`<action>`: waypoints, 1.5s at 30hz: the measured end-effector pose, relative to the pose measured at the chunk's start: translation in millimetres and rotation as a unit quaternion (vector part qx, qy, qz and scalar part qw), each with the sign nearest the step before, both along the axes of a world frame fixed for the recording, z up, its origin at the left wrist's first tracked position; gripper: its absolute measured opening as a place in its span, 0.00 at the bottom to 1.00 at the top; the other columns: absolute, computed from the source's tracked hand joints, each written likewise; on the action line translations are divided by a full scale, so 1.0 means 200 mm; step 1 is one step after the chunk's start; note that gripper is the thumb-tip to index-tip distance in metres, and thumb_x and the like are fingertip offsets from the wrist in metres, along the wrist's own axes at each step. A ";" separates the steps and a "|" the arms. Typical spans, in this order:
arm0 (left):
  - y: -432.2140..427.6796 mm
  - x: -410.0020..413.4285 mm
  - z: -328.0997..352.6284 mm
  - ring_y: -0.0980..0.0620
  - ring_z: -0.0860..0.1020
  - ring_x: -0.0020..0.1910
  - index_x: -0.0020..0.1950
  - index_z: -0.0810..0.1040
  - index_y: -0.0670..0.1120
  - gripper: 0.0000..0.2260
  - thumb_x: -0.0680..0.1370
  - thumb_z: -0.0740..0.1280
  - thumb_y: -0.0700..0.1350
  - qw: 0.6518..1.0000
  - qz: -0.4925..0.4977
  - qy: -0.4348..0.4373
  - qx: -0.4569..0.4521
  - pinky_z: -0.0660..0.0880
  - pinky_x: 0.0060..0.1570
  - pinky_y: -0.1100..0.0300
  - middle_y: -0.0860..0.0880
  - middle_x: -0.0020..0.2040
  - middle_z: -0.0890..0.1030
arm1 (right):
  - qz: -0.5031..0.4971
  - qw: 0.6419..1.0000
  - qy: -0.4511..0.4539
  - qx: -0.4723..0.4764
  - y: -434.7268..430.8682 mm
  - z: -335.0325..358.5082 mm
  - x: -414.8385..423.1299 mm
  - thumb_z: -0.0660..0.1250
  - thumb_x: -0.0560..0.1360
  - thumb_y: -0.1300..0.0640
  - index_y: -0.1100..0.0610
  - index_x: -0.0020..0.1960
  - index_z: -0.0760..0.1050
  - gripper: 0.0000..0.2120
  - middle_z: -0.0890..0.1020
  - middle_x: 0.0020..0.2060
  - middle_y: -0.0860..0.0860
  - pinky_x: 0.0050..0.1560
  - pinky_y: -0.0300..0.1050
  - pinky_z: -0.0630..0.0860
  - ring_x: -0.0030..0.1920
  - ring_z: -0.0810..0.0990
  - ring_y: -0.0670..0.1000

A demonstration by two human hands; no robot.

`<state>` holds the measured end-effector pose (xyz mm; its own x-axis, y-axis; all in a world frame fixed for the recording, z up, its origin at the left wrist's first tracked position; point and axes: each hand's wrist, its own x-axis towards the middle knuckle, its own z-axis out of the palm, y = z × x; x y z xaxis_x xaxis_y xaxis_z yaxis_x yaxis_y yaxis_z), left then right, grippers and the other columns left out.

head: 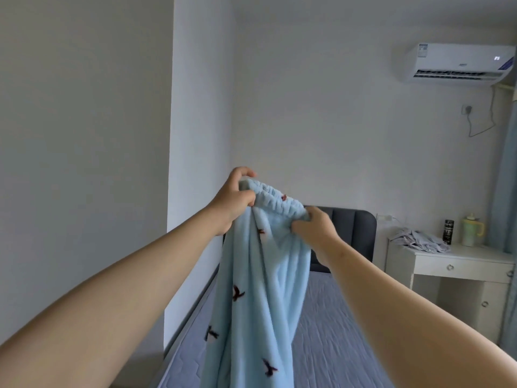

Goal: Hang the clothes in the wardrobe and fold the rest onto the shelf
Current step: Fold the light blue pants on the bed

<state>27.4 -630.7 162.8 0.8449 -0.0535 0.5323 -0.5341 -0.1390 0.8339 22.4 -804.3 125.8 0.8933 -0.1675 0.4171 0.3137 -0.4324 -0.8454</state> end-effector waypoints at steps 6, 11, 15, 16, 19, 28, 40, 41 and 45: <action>0.11 0.00 0.01 0.53 0.70 0.40 0.41 0.74 0.50 0.18 0.69 0.54 0.28 0.998 0.009 0.040 0.057 0.67 0.36 0.62 0.51 0.40 0.73 | 0.102 0.990 -0.032 0.096 0.01 0.14 -0.06 0.61 0.61 0.67 0.51 0.29 0.72 0.11 0.70 0.27 0.49 0.32 0.39 0.65 0.32 0.67 0.51; 0.13 0.01 0.01 0.53 0.67 0.33 0.37 0.72 0.48 0.16 0.69 0.51 0.29 0.996 -0.032 0.081 -0.030 0.63 0.29 0.65 0.50 0.33 0.69 | 0.076 0.996 -0.029 -0.037 0.02 0.13 -0.04 0.66 0.64 0.55 0.51 0.34 0.70 0.05 0.74 0.33 0.49 0.45 0.44 0.72 0.42 0.73 0.54; 0.10 0.01 0.01 0.52 0.69 0.31 0.35 0.72 0.49 0.16 0.71 0.52 0.31 0.987 -0.063 0.095 -0.115 0.65 0.28 0.66 0.50 0.31 0.71 | 0.107 0.993 0.055 0.005 0.00 0.05 -0.03 0.75 0.65 0.46 0.43 0.58 0.69 0.25 0.75 0.59 0.53 0.61 0.56 0.73 0.58 0.75 0.56; 0.10 0.01 0.00 0.52 0.70 0.31 0.35 0.72 0.49 0.16 0.71 0.53 0.31 0.984 -0.073 0.102 -0.130 0.67 0.28 0.67 0.51 0.30 0.72 | 0.137 0.985 0.097 0.049 0.00 0.03 -0.03 0.76 0.65 0.47 0.45 0.65 0.66 0.32 0.75 0.60 0.51 0.59 0.54 0.74 0.57 0.77 0.55; 0.11 0.02 0.01 0.53 0.71 0.32 0.38 0.73 0.50 0.17 0.72 0.52 0.30 0.977 -0.095 0.118 -0.148 0.69 0.30 0.66 0.51 0.32 0.74 | 0.205 0.949 0.208 0.120 -0.03 -0.02 -0.04 0.75 0.68 0.55 0.57 0.60 0.74 0.23 0.84 0.49 0.53 0.46 0.49 0.80 0.47 0.84 0.53; 0.21 0.05 0.02 0.48 0.72 0.43 0.52 0.66 0.44 0.13 0.71 0.66 0.42 0.876 0.223 0.058 0.423 0.65 0.30 0.61 0.47 0.47 0.73 | 0.117 0.976 0.064 0.171 -0.04 0.05 0.00 0.70 0.67 0.73 0.61 0.40 0.78 0.09 0.84 0.35 0.54 0.36 0.44 0.80 0.34 0.83 0.52; 0.09 0.07 0.01 0.42 0.79 0.32 0.56 0.63 0.51 0.05 0.81 0.54 0.42 0.977 0.045 0.200 -0.048 0.79 0.25 0.49 0.44 0.49 0.73 | -0.123 0.991 -0.013 -0.046 -0.05 0.11 0.00 0.61 0.75 0.45 0.50 0.53 0.72 0.11 0.76 0.51 0.54 0.36 0.47 0.76 0.40 0.78 0.55; 0.08 0.07 0.05 0.42 0.79 0.34 0.56 0.63 0.52 0.05 0.82 0.54 0.44 0.980 0.028 0.189 -0.054 0.79 0.26 0.48 0.47 0.48 0.72 | -0.122 0.992 -0.030 0.003 -0.04 0.13 -0.01 0.60 0.75 0.47 0.49 0.51 0.71 0.08 0.77 0.48 0.52 0.39 0.51 0.79 0.39 0.78 0.54; 0.02 0.09 0.15 0.50 0.79 0.37 0.55 0.64 0.55 0.05 0.81 0.54 0.46 0.993 0.026 0.087 -0.077 0.71 0.36 0.57 0.55 0.47 0.75 | -0.110 0.982 0.009 0.153 -0.02 0.29 -0.04 0.57 0.76 0.48 0.52 0.48 0.71 0.08 0.73 0.35 0.50 0.34 0.48 0.78 0.32 0.73 0.51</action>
